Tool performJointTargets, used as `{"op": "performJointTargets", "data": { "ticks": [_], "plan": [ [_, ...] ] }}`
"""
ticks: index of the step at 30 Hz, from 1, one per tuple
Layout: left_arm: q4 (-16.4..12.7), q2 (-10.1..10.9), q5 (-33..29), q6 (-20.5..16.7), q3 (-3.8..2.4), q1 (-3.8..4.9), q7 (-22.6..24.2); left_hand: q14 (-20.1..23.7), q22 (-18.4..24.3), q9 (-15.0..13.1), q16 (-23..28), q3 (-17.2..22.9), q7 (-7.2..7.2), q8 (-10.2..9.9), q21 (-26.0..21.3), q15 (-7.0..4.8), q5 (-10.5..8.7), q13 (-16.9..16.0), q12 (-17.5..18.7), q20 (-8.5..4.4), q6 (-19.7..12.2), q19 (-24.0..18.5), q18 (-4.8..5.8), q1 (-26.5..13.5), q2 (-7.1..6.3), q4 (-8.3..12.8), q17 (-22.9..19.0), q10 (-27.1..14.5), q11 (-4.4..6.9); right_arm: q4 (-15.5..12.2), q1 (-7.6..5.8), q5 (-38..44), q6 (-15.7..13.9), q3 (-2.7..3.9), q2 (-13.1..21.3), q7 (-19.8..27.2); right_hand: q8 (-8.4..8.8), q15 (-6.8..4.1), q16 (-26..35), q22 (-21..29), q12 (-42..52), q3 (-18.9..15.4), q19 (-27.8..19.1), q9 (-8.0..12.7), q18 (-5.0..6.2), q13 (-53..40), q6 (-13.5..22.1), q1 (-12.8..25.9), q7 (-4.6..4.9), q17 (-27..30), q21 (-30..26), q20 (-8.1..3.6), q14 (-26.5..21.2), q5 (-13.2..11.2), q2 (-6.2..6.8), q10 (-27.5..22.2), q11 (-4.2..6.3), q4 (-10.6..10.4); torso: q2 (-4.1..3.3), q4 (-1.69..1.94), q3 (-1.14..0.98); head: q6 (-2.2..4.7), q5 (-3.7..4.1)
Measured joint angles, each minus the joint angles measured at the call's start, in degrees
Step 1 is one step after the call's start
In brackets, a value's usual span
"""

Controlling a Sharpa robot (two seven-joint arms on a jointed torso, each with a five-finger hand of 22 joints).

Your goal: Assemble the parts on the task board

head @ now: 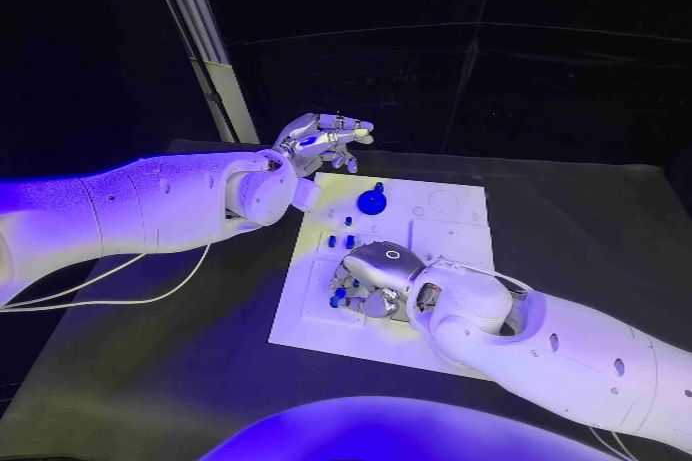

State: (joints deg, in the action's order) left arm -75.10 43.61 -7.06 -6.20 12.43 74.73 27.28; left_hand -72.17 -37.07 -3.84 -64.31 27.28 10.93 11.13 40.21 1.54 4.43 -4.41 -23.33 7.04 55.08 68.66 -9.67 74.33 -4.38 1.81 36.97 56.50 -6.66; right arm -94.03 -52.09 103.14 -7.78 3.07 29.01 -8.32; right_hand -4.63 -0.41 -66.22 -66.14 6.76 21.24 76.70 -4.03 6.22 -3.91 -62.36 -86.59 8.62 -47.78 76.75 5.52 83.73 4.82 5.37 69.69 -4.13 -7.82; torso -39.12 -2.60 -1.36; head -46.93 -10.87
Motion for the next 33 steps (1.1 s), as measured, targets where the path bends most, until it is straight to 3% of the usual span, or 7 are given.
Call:
{"op": "performJointTargets", "data": {
  "ticks": [3,10,18,20,22,31,33],
  "plan": [
    [0.0,0.0,0.0,0.0,0.00,0.00,0.0,0.0,0.0,0.0,0.0,0.0,0.00,0.0,0.0,0.00,0.00,0.0,0.0,0.00,0.0,0.0,0.00,0.0,0.00,0.0,0.0,0.0,0.00,0.1,-0.01,0.3,0.4,0.00,-0.2,0.0,0.54,0.00,0.0,0.2,-0.8,0.1,0.0,0.1,-0.01,0.1,0.7,1.1,0.52,0.2,0.0,0.00,0.0,0.0,0.42,-0.8,-0.80,0.0,0.00,0.00,0.01,-0.01,0.01],
    [0.0,0.1,0.0,0.0,0.00,0.00,0.0,0.0,0.0,0.0,0.0,0.0,0.00,0.0,0.0,0.00,0.00,0.0,0.0,0.00,0.0,0.0,0.00,0.0,0.00,0.0,0.0,0.0,0.00,0.3,-0.02,0.5,1.1,0.01,-0.3,0.1,0.86,0.63,0.8,1.4,-2.3,-0.3,-0.9,0.3,0.00,0.2,2.5,3.4,0.85,1.3,-0.7,0.87,-0.6,0.0,2.16,-3.4,-1.35,-0.3,0.01,0.00,0.02,-0.11,-0.06],
    [-0.1,0.1,0.0,0.1,0.00,0.00,-0.1,0.4,0.1,0.0,0.0,-0.2,0.00,0.3,0.0,-0.01,0.00,0.0,0.0,0.00,0.0,0.0,0.00,0.0,0.00,-0.2,-0.3,0.0,0.00,0.4,0.00,0.1,0.4,-0.02,-0.3,0.4,0.86,1.76,3.7,7.3,-2.7,-2.7,-4.7,0.3,0.00,0.3,6.6,4.6,1.39,5.5,-4.5,1.60,-1.8,-0.3,3.37,-9.6,-2.32,0.8,0.02,0.00,0.01,-0.15,-0.09],
    [-0.1,0.1,0.0,0.1,0.00,0.00,-0.2,0.4,0.1,0.0,0.0,-0.2,0.00,0.3,0.0,-0.01,0.00,0.0,0.0,0.00,0.0,0.0,0.00,0.0,0.00,-0.2,-0.3,0.0,0.00,0.4,0.00,-0.1,0.0,-0.02,-0.3,0.5,0.86,1.75,5.3,9.7,-2.7,-4.3,-6.0,0.3,0.07,0.3,8.6,5.2,1.38,7.6,-6.2,1.71,-2.4,-0.3,3.48,-11.6,-2.51,1.2,0.02,0.00,0.01,-0.15,-0.09],
    [0.0,0.1,0.0,0.2,0.00,0.01,-0.2,0.4,0.1,0.0,0.0,-0.2,0.00,0.3,0.0,-0.01,0.00,0.0,0.0,0.00,0.0,0.0,0.00,0.0,0.00,-0.2,-0.3,0.0,0.00,0.3,0.00,-0.4,-0.5,-0.02,-0.2,0.6,0.86,1.84,6.4,11.5,-2.7,-5.8,-6.8,0.3,0.93,0.2,10.0,5.4,1.31,9.1,-7.5,1.83,-2.7,-0.3,3.24,-13.3,-2.62,1.4,0.02,0.00,0.01,-0.14,-0.09],
    [0.0,0.2,0.0,0.3,0.00,0.01,-0.3,0.4,0.1,0.0,0.0,-0.3,0.00,0.3,-0.2,-0.01,0.00,0.0,0.0,0.00,0.0,0.0,0.00,0.0,0.00,0.0,-0.4,0.0,0.00,-0.4,0.00,-2.1,-4.1,-0.02,0.8,1.4,0.85,1.84,7.6,13.3,-0.8,-10.0,-6.9,0.3,0.92,0.1,11.8,6.0,1.11,10.7,-8.9,1.93,-2.7,-0.5,2.66,-15.4,-2.62,1.8,0.02,-0.01,-0.03,-0.07,-0.09],
    [0.0,0.3,0.0,0.3,0.00,0.01,-0.4,0.4,0.1,0.0,0.0,-0.3,0.00,0.3,-0.2,-0.01,0.00,0.0,0.0,0.00,0.0,0.0,0.00,0.0,0.00,0.0,-0.4,0.0,0.00,-0.9,0.01,-2.5,-4.8,-0.02,1.5,1.6,0.85,1.93,8.2,13.9,-0.6,-11.6,-6.9,0.3,0.92,0.1,14.0,6.0,1.02,11.3,-9.4,1.93,-2.8,-0.5,2.66,-16.7,-2.80,1.6,0.02,-0.02,-0.05,-0.04,-0.06]
  ]
}}
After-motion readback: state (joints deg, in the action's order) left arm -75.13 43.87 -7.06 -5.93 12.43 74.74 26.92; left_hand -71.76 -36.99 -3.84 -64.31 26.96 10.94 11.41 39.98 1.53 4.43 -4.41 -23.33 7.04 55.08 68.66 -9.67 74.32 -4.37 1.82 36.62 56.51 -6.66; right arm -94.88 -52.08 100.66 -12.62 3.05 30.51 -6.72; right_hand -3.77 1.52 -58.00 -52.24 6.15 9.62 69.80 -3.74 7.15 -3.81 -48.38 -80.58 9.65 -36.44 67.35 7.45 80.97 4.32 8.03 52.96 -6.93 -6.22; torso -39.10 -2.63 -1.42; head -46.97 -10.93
